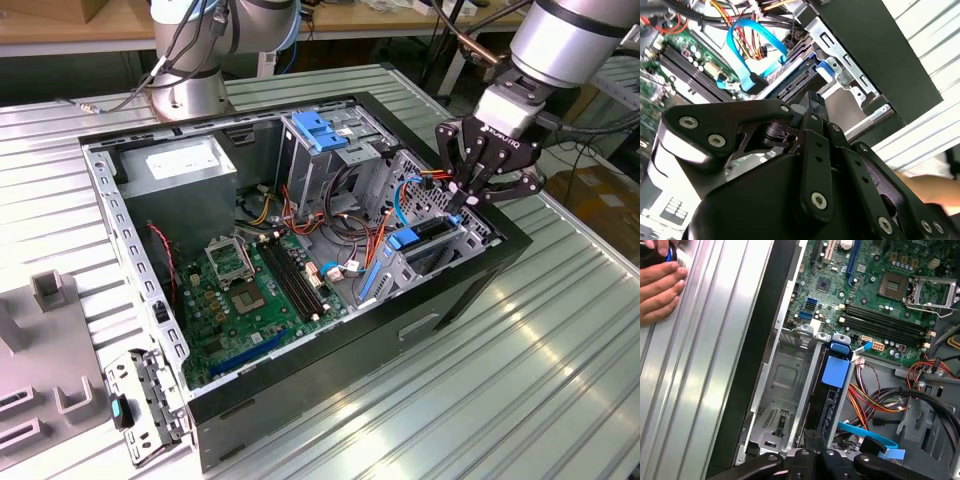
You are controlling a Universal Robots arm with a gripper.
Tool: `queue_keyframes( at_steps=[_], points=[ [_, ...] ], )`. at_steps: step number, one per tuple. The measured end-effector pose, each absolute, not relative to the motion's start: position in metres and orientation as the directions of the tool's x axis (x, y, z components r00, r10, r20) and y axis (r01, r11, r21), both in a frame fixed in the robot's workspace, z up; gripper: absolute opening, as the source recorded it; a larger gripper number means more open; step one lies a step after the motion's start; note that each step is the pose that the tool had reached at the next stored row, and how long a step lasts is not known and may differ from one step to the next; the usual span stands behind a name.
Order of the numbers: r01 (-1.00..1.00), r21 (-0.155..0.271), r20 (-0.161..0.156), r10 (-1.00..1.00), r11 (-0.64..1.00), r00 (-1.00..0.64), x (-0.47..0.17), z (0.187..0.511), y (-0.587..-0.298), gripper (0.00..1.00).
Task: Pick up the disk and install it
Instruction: 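Insert the first disk wire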
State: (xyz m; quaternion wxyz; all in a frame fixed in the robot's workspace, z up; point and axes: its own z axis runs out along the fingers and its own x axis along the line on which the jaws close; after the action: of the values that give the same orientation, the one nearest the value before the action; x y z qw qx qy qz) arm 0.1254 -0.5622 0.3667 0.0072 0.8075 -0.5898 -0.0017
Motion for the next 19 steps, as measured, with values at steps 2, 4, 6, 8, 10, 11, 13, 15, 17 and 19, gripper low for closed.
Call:
queue_keyframes(
  at_steps=[2,4,6,8,10,11,13,15,17,19],
  points=[
    [-0.943,0.014,0.006,-0.943,-0.333,0.333,0.129,0.367,-0.562,0.11],
    [-0.941,0.014,0.006,-0.941,-0.338,0.338,0.132,0.367,-0.561,0.11],
    [-0.939,0.014,0.006,-0.939,-0.345,0.345,0.136,0.367,-0.559,0.11],
    [-0.935,0.014,0.006,-0.935,-0.354,0.354,0.140,0.367,-0.558,0.11],
    [-0.933,0.014,0.006,-0.933,-0.360,0.360,0.142,0.367,-0.557,0.11],
    [-0.931,0.014,0.006,-0.931,-0.366,0.366,0.144,0.367,-0.556,0.11],
    [-0.923,0.014,0.006,-0.923,-0.384,0.384,0.146,0.367,-0.556,0.11],
    [-0.909,0.014,0.006,-0.909,-0.417,0.417,0.146,0.367,-0.556,0.11],
    [-0.884,0.014,0.006,-0.884,-0.467,0.467,0.146,0.367,-0.556,0.11],
    [-0.866,0.014,0.006,-0.866,-0.500,0.500,0.146,0.367,-0.556,0.11]
  ],
)
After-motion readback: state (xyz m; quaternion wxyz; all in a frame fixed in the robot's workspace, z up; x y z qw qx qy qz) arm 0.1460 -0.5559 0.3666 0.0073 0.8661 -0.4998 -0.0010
